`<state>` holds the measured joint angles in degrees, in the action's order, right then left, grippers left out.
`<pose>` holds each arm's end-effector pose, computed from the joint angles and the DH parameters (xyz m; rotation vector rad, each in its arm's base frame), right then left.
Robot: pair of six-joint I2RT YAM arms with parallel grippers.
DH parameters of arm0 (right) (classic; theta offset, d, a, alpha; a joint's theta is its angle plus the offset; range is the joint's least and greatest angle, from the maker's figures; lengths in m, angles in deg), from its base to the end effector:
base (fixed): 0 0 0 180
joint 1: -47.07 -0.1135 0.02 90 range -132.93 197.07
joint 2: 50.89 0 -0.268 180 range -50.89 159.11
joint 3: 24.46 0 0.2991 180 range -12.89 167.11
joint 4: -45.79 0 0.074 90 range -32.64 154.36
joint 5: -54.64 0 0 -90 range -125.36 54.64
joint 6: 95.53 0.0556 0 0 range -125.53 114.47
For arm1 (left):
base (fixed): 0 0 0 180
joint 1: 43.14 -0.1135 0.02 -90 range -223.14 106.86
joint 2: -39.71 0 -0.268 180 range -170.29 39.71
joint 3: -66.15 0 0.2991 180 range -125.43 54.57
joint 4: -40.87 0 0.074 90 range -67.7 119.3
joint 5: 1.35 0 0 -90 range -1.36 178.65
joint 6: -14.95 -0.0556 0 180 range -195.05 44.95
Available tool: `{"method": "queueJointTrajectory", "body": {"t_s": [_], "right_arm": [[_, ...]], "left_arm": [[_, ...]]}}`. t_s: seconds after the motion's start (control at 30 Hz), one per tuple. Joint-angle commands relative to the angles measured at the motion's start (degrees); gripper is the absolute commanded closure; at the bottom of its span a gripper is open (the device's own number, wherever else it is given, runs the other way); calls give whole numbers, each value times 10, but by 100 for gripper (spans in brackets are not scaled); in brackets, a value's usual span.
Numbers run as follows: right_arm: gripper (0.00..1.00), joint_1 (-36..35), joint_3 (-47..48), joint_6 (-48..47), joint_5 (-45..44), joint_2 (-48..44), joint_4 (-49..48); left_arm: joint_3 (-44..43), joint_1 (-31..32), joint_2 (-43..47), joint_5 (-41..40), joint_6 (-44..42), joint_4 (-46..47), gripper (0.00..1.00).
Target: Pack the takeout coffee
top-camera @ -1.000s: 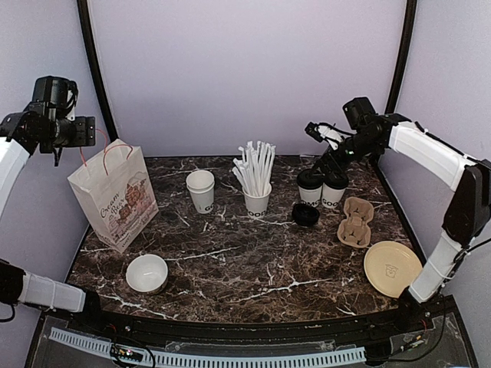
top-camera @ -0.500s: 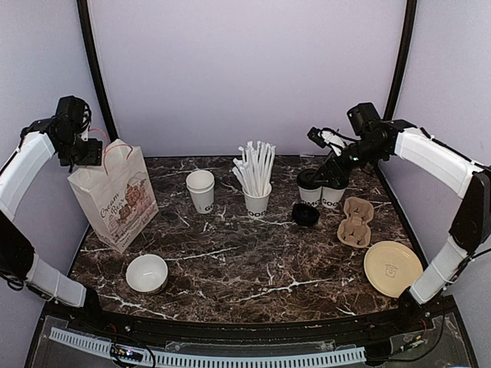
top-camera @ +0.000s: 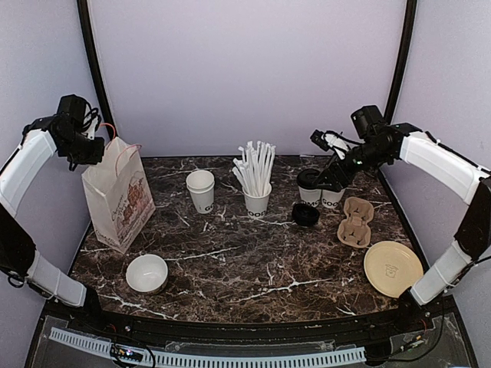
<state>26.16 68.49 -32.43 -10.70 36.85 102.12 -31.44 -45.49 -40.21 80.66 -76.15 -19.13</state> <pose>0.3518 0.1592 0.3115 -1.1434 2.1221 0.4803 0.3529 0.0222 0.3812 -0.0964 2.3064 0.1917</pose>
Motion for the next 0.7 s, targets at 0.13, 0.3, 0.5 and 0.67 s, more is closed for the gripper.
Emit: {"method": "queueJointTrajectory", "body": {"t_s": [0.13, 0.3, 0.5, 0.67], "right_arm": [[9, 3, 12, 2, -3, -5, -3], [9, 8, 26, 4, -15, -6, 16], [9, 26, 37, 13, -35, 0, 31], [5, 59, 54, 33, -54, 6, 46]], "left_arm": [[-42, 11, 43, 54, -9, -16, 100], [-122, 53, 80, 30, -10, -38, 100], [-178, 69, 134, 219, 2, 3, 100], [-189, 92, 157, 399, 46, 58, 100]]}}
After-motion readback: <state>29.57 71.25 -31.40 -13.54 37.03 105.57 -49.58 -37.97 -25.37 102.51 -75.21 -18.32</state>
